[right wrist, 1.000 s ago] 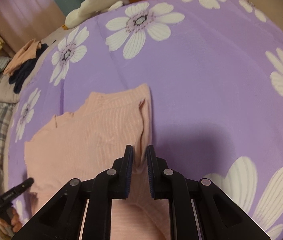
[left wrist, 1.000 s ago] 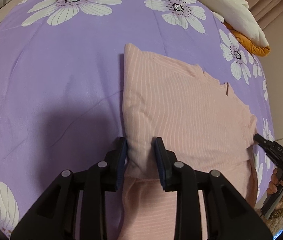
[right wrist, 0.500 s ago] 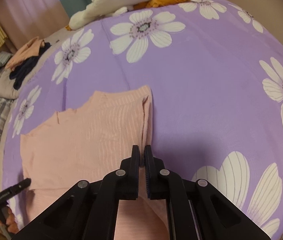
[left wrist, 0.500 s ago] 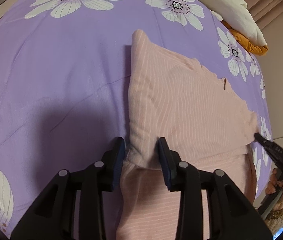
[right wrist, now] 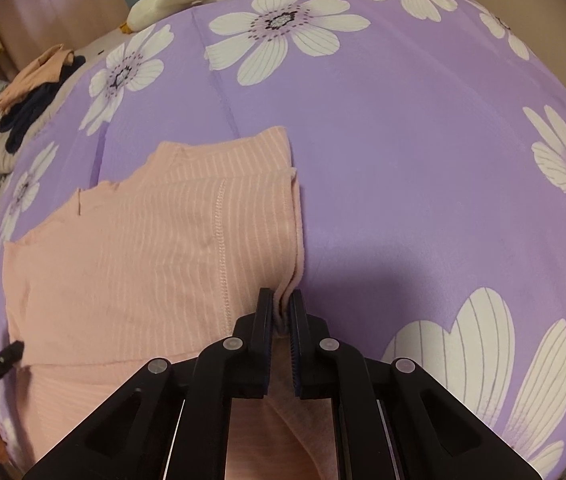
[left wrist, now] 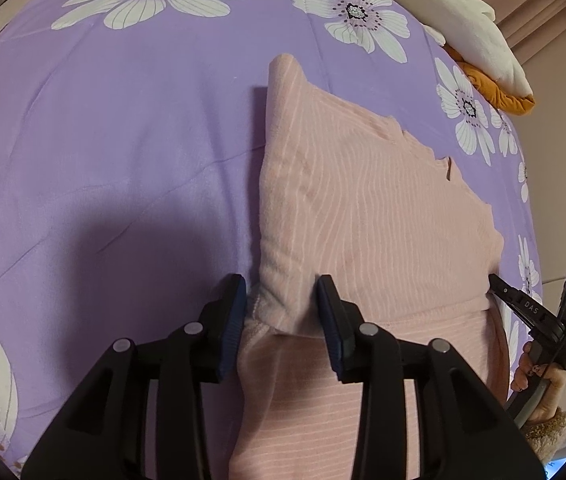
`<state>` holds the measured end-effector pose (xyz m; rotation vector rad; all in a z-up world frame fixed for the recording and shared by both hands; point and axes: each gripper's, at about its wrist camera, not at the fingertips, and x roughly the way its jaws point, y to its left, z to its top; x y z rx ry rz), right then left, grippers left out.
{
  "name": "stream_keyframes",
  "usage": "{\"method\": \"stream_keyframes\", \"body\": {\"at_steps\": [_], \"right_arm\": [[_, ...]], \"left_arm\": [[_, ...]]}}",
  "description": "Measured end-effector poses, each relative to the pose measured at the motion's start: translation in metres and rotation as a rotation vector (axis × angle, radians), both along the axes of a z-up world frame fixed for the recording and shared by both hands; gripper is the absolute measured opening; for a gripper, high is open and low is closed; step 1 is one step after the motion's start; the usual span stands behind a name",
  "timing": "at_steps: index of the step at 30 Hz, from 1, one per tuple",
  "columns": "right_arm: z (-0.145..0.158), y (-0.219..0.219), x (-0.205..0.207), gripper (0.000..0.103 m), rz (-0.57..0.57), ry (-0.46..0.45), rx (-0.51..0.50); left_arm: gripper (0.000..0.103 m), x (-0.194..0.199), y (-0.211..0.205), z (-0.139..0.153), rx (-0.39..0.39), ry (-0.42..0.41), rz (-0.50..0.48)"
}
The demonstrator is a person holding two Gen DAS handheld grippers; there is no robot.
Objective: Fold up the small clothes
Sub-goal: 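Hold the folded side down on the sweater body with the right gripper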
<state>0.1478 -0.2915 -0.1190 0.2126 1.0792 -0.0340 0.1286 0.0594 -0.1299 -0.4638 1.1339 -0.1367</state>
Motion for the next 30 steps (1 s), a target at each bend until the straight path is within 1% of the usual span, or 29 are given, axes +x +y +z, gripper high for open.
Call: {"method": "stream_keyframes", "body": {"at_steps": [4, 10, 16, 18, 23, 30], "right_arm": [[-0.001, -0.001, -0.003, 0.006, -0.010, -0.008, 0.004], [-0.003, -0.002, -0.005, 0.006, -0.017, -0.014, 0.007], [-0.003, -0.002, -0.006, 0.006, -0.017, -0.021, -0.003], [-0.003, -0.002, -0.007, 0.006, -0.020, -0.022, 0.000], [-0.004, -0.004, -0.009, 0.006, -0.032, -0.034, 0.018], [-0.004, -0.003, -0.008, 0.006, -0.042, -0.030, 0.014]], "left_arm": [[0.039, -0.002, 0.002, -0.001, -0.013, -0.009, 0.007], [0.040, -0.003, 0.000, -0.001, -0.003, -0.024, 0.005], [0.045, -0.002, -0.004, 0.000, 0.012, -0.035, -0.004], [0.048, -0.002, -0.005, 0.000, 0.019, -0.041, -0.007], [0.051, -0.002, -0.009, -0.001, 0.025, -0.048, 0.004], [0.052, -0.004, -0.005, -0.002, -0.007, -0.064, 0.013]]}}
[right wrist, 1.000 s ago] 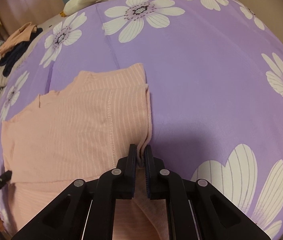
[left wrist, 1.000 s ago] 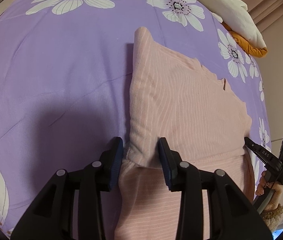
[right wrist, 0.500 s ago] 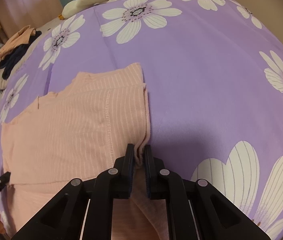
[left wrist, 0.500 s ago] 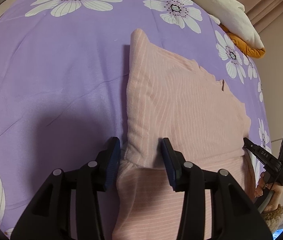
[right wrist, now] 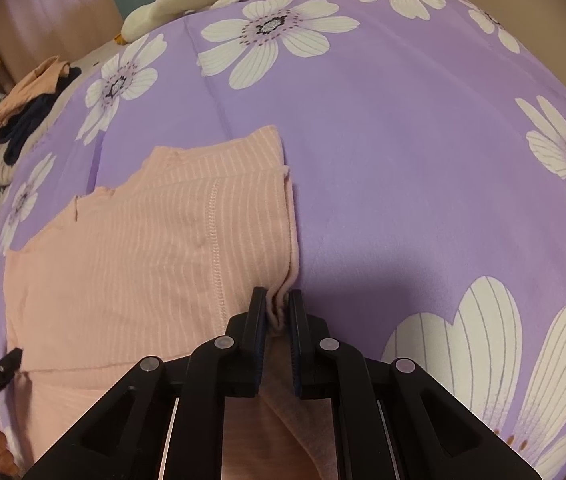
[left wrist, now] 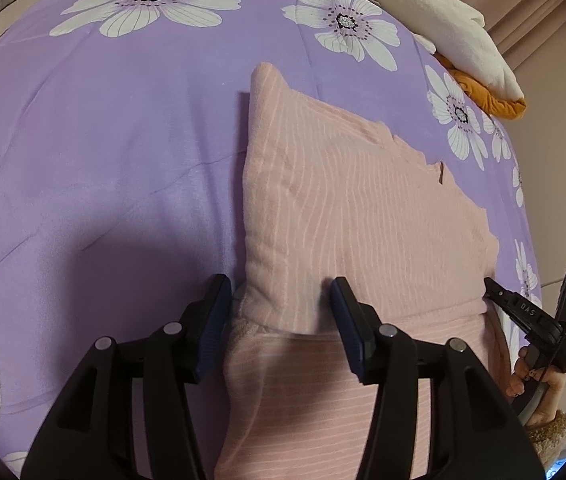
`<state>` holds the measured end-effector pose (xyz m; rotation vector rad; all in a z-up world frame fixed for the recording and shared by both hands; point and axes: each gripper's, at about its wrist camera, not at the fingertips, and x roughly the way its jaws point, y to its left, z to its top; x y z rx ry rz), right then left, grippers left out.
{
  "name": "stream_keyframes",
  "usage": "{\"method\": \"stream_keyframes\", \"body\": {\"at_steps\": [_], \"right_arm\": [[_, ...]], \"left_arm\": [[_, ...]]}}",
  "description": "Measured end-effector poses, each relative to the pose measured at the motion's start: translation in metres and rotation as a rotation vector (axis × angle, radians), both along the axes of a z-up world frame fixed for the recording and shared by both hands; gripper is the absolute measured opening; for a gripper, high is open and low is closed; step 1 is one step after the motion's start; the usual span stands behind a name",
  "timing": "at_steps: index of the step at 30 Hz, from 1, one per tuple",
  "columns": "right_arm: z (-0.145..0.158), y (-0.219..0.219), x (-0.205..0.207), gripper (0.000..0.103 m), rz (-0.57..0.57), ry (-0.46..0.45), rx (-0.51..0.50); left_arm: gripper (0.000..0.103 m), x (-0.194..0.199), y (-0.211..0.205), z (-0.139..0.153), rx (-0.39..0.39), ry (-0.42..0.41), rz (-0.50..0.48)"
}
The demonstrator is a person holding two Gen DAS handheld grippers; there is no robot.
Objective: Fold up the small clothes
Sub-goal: 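Hold the folded side down on the sweater body with the right gripper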
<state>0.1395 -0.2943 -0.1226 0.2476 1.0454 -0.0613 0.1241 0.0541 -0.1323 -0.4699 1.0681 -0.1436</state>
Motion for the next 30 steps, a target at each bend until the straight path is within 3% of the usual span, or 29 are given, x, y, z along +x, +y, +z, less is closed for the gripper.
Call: {"method": "stream_keyframes", "body": {"at_steps": [19, 30], "right_arm": [[-0.001, 0.003, 0.000, 0.006, -0.013, 0.001, -0.026], [-0.001, 0.003, 0.000, 0.006, -0.010, 0.006, -0.027]], "left_arm": [[0.052, -0.003, 0.013, -0.003, -0.126, -0.008, 0.021], [0.052, -0.009, 0.004, 0.000, -0.047, -0.013, 0.015]]}}
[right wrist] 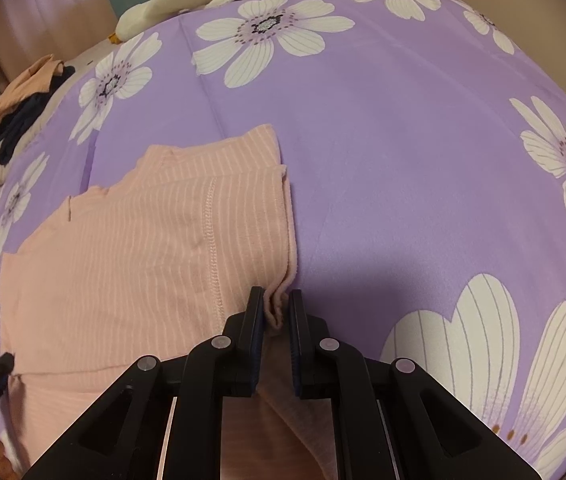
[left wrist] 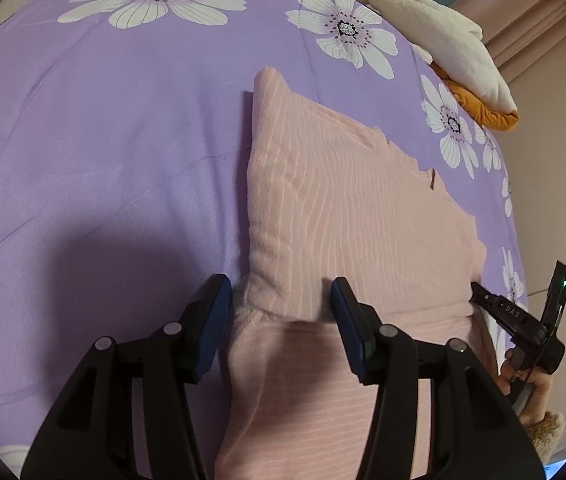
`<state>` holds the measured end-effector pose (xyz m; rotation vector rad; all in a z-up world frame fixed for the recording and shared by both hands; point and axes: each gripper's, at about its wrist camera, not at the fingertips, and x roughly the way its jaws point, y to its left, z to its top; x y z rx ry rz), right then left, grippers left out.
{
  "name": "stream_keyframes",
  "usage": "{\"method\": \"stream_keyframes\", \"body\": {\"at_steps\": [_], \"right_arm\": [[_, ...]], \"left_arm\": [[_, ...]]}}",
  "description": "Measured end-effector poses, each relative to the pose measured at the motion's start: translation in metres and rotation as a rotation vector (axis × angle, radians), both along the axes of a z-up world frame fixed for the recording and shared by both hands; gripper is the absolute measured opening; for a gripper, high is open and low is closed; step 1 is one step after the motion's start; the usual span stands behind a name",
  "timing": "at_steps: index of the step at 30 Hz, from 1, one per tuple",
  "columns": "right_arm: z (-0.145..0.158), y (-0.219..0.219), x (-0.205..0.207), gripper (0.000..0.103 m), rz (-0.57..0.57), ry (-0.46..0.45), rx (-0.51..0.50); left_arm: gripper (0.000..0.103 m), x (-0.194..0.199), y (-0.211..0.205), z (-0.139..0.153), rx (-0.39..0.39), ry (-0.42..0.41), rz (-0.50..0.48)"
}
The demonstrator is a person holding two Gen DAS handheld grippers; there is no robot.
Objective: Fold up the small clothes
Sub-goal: 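Hold the folded side down on the sweater body with the right gripper, then open the right gripper and lift it off the folded side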
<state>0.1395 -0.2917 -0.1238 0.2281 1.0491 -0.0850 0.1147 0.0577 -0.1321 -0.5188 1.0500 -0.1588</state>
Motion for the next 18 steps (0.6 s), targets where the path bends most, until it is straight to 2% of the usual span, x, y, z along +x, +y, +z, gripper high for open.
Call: {"method": "stream_keyframes", "body": {"at_steps": [2, 6, 8, 11, 13, 15, 18], "right_arm": [[0.000, 0.000, -0.001, 0.006, 0.001, -0.001, -0.001], [0.000, 0.000, 0.000, 0.009, 0.003, 0.003, -0.010], [0.001, 0.001, 0.001, 0.012, 0.006, 0.008, -0.023], [0.002, 0.003, 0.003, 0.015, 0.013, 0.019, -0.036], [0.005, 0.003, 0.006, 0.023, 0.014, 0.041, -0.058], [0.009, 0.002, 0.008, 0.036, 0.006, 0.068, -0.088], [0.020, 0.000, 0.005, 0.040, -0.002, 0.073, -0.081]], "left_arm": [[0.053, -0.004, -0.001, 0.000, 0.007, 0.001, -0.006], [0.064, -0.013, -0.008, 0.005, 0.045, 0.006, -0.049], [0.065, -0.019, -0.010, 0.008, 0.064, 0.015, -0.043], [0.065, -0.029, -0.009, 0.015, 0.044, 0.031, -0.027], [0.070, -0.034, -0.008, 0.021, 0.041, 0.030, -0.016], [0.082, -0.042, -0.006, 0.034, 0.071, 0.006, 0.013], [0.090, -0.056, -0.004, 0.053, 0.096, -0.064, 0.020]]}}
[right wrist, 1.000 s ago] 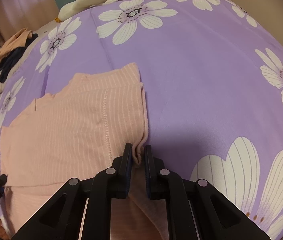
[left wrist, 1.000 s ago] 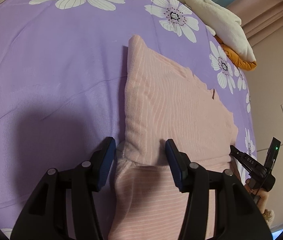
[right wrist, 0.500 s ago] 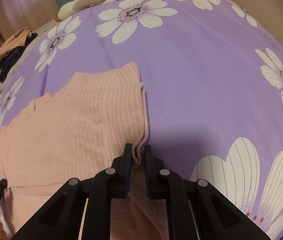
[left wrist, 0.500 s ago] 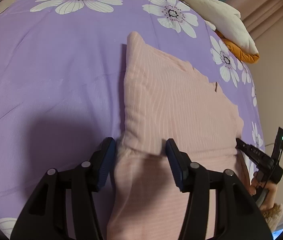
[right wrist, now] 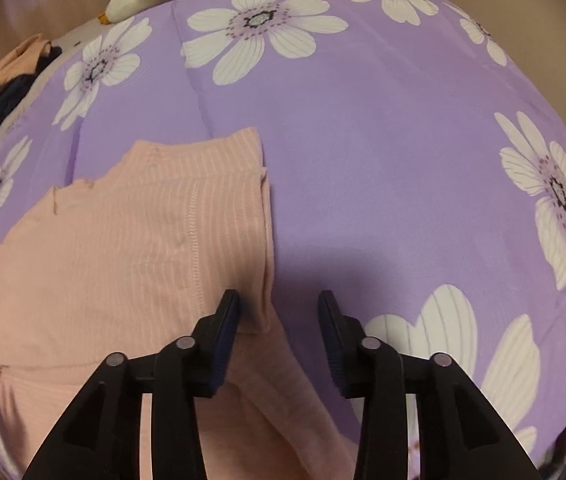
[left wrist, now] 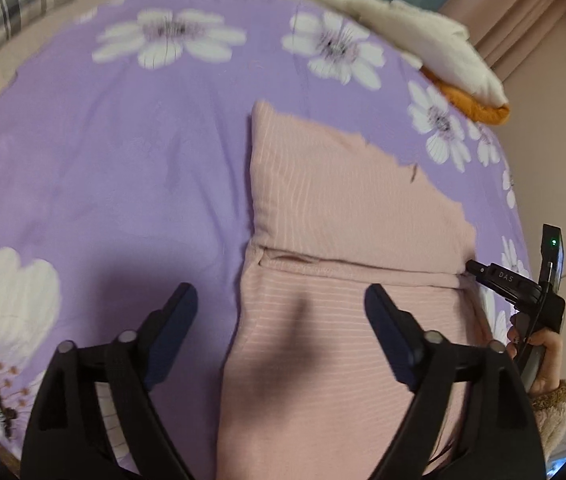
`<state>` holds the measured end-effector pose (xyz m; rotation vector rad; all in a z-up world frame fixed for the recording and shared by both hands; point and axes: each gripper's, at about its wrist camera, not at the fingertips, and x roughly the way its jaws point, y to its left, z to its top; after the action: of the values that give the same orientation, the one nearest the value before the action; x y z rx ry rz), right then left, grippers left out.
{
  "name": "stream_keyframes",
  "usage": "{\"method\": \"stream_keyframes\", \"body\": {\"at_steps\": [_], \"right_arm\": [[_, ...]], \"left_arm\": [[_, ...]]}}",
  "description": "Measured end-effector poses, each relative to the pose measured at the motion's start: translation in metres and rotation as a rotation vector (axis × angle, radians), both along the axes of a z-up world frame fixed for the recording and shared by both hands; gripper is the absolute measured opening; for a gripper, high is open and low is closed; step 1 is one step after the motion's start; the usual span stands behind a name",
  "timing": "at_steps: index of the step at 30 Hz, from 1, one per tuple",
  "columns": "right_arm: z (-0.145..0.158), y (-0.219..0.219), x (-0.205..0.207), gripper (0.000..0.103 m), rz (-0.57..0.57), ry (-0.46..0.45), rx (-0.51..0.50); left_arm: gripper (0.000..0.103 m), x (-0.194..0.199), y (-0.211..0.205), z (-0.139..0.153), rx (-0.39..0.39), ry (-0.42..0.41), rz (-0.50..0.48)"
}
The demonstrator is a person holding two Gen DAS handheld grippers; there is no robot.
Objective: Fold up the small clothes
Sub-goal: 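Open the right gripper and lift it off the folded side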
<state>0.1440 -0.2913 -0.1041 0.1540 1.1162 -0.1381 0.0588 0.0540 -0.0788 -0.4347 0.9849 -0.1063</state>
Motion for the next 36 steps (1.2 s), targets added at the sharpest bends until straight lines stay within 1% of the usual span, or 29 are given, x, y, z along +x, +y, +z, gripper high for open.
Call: {"method": "stream_keyframes", "body": {"at_steps": [1, 2, 3, 5, 6, 7, 11, 14, 18, 24, 28, 32, 36], "right_arm": [[0.004, 0.000, -0.003, 0.042, 0.005, -0.011, 0.021], [0.010, 0.000, -0.008, 0.049, 0.012, -0.025, 0.048], [0.015, 0.001, -0.013, 0.059, 0.020, -0.042, 0.068], [0.028, 0.005, -0.026, 0.070, 0.045, -0.089, 0.100], [0.037, 0.007, -0.034, 0.075, 0.061, -0.120, 0.113], [0.043, 0.009, -0.040, 0.077, 0.072, -0.141, 0.118], [0.061, 0.013, -0.065, 0.078, 0.108, -0.222, 0.136], [0.066, 0.015, -0.080, 0.078, 0.122, -0.248, 0.146], [0.064, 0.017, -0.099, 0.078, 0.143, -0.254, 0.133], [0.057, 0.021, -0.126, 0.078, 0.153, -0.250, 0.147], [0.054, 0.027, -0.146, 0.078, 0.177, -0.267, 0.136], [0.046, 0.031, -0.163, 0.078, 0.183, -0.259, 0.096], [0.034, 0.026, -0.177, 0.078, 0.174, -0.238, 0.124]], "left_arm": [[0.092, -0.005, 0.001, 0.006, 0.005, -0.018, 0.002], [0.093, -0.009, 0.002, 0.010, 0.008, -0.031, 0.008], [0.093, -0.013, 0.003, 0.014, 0.008, -0.041, 0.014], [0.095, -0.021, 0.006, 0.021, -0.004, -0.062, 0.028], [0.097, -0.024, 0.007, 0.023, -0.010, -0.069, 0.031], [0.097, -0.027, 0.006, 0.024, -0.017, -0.076, 0.032], [0.097, -0.040, 0.005, 0.025, -0.027, -0.088, 0.025], [0.097, -0.048, 0.005, 0.017, -0.020, -0.073, 0.020], [0.097, -0.059, 0.006, 0.003, -0.051, -0.036, 0.024], [0.097, -0.076, 0.001, -0.011, -0.028, -0.017, -0.004], [0.096, -0.082, -0.002, -0.023, 0.014, -0.002, -0.002], [0.096, -0.088, -0.004, -0.036, 0.005, 0.025, -0.025], [0.096, -0.096, -0.006, -0.044, 0.022, 0.038, -0.029]]}}
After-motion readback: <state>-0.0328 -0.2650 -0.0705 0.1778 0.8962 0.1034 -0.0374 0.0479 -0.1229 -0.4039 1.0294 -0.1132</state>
